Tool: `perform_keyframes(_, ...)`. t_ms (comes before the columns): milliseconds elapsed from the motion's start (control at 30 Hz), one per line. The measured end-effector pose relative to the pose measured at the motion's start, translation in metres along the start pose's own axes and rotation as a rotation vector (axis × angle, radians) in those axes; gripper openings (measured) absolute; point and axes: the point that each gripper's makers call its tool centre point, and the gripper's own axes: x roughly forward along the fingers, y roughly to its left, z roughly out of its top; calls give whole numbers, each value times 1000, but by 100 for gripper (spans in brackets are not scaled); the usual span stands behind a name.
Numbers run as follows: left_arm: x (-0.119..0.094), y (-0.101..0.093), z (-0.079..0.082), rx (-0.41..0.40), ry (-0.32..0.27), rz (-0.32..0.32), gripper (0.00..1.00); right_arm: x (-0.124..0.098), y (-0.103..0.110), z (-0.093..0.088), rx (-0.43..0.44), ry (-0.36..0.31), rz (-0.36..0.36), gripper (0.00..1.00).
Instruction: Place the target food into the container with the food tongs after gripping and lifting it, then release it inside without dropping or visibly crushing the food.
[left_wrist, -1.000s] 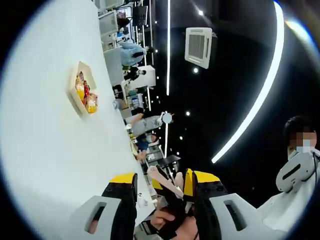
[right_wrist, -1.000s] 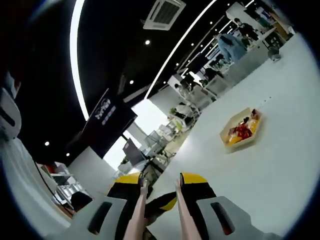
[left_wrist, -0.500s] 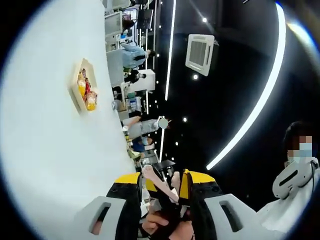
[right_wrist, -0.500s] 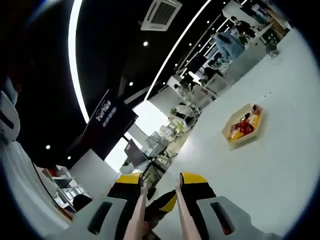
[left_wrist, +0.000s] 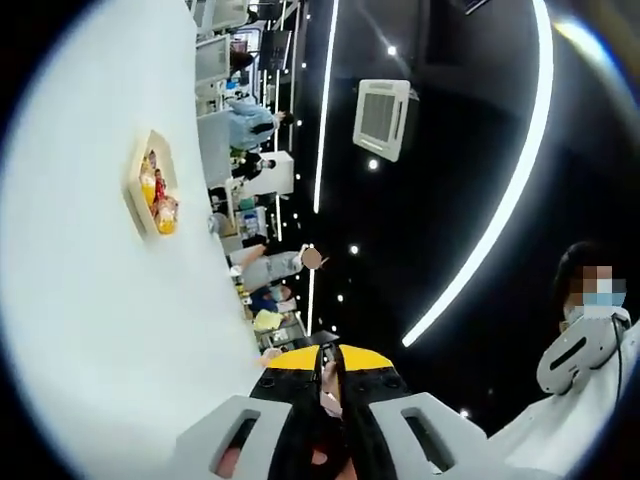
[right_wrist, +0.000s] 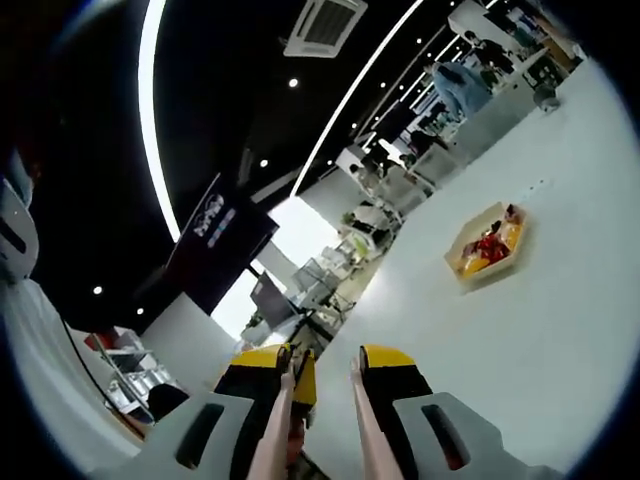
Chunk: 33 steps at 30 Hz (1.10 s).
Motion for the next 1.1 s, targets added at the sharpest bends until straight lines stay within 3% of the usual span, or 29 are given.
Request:
perform_keyframes(233, 6, -3, -3, 12, 21, -18, 1, -5, -2, 5, 5, -15, -4, 29)
perform_keyframes(400, 5, -5, -4, 88, 29, -25, 0, -5, -3, 6, 26, -23, -1, 31)
perform_keyframes(533, 6, -4, -4, 53, 47, -26, 0, -5, -5, 6, 30, -25, -3, 32)
perform_keyframes(900, 8, -6, -2, 53, 56, -43, 0, -4, -6, 8, 54, -34, 10, 32)
perform_keyframes(1100, 11, 0, 3, 43, 33, -21, 0, -5, -7, 9, 86, -32, 7, 27)
